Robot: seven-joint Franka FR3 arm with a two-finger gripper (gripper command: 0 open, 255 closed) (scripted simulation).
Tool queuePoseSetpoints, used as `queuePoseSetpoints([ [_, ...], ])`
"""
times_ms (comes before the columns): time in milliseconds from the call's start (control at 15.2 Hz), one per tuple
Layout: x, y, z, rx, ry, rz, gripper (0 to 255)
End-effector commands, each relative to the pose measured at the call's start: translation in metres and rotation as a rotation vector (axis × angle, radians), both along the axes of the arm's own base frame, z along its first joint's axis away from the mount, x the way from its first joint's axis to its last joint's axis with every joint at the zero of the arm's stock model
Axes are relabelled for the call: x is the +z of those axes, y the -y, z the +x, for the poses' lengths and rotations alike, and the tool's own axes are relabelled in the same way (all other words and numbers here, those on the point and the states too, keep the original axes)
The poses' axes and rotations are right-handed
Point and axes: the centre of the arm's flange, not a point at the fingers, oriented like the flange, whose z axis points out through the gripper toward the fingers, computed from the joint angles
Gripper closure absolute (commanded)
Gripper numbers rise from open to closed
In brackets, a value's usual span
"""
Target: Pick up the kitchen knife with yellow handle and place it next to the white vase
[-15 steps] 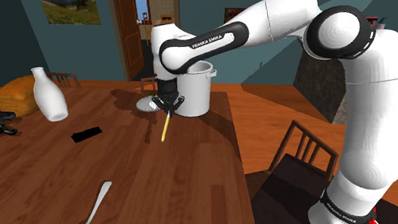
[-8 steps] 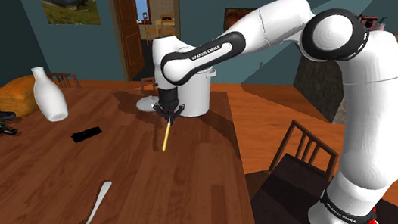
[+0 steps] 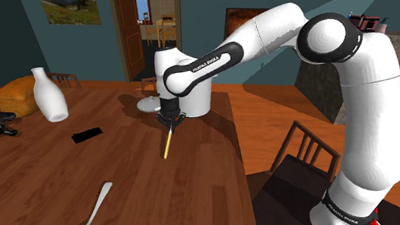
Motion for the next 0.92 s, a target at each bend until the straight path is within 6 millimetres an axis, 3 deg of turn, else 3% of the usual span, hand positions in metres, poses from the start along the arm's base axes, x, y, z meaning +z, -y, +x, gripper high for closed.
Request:
queuePoseSetpoints([
  [0, -0.001, 0.001, 0.000, -0.001, 0.000, 0.000, 255],
  [330, -0.001, 0.001, 0.000, -0.001, 0.000, 0.000, 255],
  [396, -0.001, 0.001, 0.000, -0.001, 0.000, 0.000, 0],
  [726, -0.001, 0.001, 0.000, -0.001, 0.000, 0.000, 0],
  [858, 0.025, 0.001, 0.000, -0.001, 0.000, 0.000, 0],
])
